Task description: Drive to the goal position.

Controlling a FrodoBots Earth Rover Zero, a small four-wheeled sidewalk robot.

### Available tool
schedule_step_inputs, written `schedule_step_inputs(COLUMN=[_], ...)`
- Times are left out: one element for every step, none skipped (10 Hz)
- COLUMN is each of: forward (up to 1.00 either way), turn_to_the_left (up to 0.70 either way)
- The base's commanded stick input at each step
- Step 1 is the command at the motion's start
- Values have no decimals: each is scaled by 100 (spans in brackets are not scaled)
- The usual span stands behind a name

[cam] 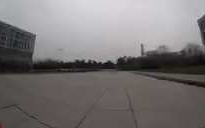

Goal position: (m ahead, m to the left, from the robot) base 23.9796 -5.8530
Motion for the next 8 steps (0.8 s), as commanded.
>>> schedule_step_inputs(forward=[70,70,70,70,70,70,70,70], turn_to_the_left=[34,34,34,34,34,34,34,34])
